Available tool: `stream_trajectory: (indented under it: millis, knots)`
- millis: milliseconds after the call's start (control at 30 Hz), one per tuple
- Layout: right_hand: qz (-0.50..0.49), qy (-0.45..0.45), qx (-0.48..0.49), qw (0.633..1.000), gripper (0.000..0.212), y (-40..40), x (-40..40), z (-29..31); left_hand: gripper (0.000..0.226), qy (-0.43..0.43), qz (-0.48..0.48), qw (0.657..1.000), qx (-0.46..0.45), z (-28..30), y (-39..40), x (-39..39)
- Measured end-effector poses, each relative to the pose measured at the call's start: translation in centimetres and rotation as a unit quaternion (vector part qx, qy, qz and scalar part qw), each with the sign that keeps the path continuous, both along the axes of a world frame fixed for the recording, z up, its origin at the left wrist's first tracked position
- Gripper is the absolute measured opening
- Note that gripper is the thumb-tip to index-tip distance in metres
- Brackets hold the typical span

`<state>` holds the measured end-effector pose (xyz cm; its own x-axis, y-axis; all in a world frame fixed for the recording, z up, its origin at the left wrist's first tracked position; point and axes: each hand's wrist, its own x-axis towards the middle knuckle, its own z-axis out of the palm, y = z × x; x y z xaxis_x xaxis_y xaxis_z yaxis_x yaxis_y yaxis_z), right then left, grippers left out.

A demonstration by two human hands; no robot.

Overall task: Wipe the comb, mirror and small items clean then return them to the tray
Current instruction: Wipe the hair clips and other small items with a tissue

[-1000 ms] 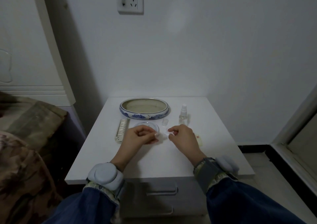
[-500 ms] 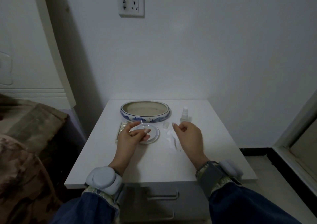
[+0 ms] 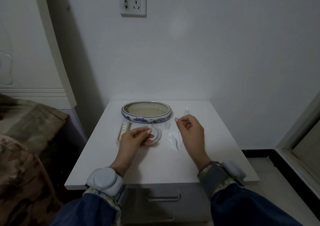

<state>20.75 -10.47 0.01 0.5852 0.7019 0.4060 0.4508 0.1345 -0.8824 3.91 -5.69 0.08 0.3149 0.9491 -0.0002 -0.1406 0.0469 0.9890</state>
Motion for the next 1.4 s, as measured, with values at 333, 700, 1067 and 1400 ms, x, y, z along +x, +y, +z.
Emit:
stream_trajectory:
  millis: [333,700,1067,1400]
  knots:
    - [0.197,0.057,-0.063,0.977,0.009,-0.1,-0.6,0.3,0.007,0.062,-0.043,0.996,0.056,0.3,-0.5,0.5]
    - [0.169,0.112,-0.064,0.977,0.003,0.0,-0.3,0.4,0.009,0.096,-0.021,0.99,0.101,0.4,-0.6,0.4]
    - [0.148,0.082,-0.064,0.984,0.003,0.0,-0.5,0.5,0.008,0.139,-0.03,0.98,0.14,0.1,-0.6,0.3]
    - [-0.032,0.066,-0.052,0.996,0.056,1.2,1.9,-1.0,0.015,0.061,0.035,0.994,0.085,-0.2,0.0,0.5]
